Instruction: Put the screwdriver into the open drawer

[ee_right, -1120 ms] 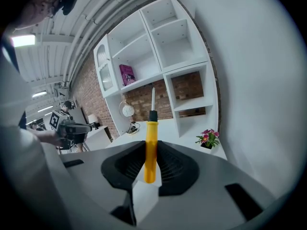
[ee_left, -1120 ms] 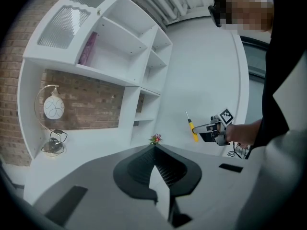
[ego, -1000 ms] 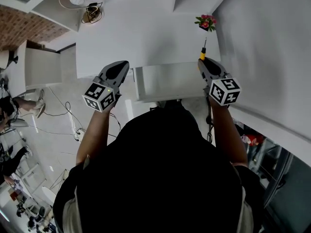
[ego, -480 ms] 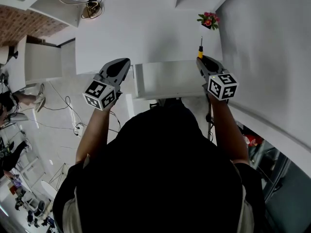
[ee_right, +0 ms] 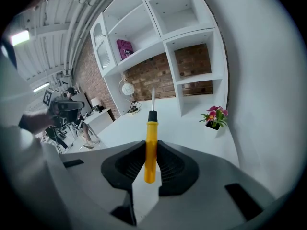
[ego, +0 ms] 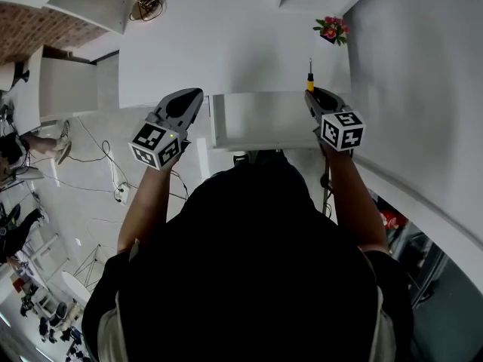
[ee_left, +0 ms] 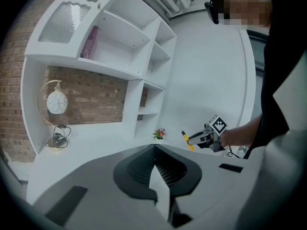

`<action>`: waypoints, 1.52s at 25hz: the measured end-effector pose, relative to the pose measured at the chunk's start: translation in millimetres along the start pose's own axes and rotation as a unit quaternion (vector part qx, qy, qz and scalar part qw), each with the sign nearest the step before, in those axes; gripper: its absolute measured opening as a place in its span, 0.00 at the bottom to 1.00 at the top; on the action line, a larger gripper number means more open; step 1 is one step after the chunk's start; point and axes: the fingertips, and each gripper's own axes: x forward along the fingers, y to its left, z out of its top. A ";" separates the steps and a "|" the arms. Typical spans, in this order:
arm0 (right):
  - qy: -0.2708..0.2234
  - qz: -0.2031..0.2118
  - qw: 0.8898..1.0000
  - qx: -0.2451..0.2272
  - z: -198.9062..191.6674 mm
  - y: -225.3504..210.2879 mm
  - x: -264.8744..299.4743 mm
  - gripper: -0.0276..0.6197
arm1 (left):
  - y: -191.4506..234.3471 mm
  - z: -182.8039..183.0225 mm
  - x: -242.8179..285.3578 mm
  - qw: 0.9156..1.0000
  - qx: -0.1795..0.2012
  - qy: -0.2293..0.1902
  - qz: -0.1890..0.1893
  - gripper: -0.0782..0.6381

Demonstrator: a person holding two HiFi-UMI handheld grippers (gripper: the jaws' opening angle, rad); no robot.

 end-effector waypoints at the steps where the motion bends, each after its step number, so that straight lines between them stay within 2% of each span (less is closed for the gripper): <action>1: 0.003 0.001 1.000 0.001 -2.3 -0.3 2.5 0.17 | 0.9 -1.0 0.1 1.000 -0.001 0.001 0.001 0.13; 17: 0.042 0.036 0.998 -0.006 -33.0 16.6 39.9 0.17 | 13.2 -18.7 -2.3 0.999 -0.017 0.011 0.025 0.13; 38: 0.107 0.077 0.990 -0.041 -86.6 37.4 81.4 0.17 | 19.6 -54.0 -9.3 0.998 -0.037 0.032 0.049 0.13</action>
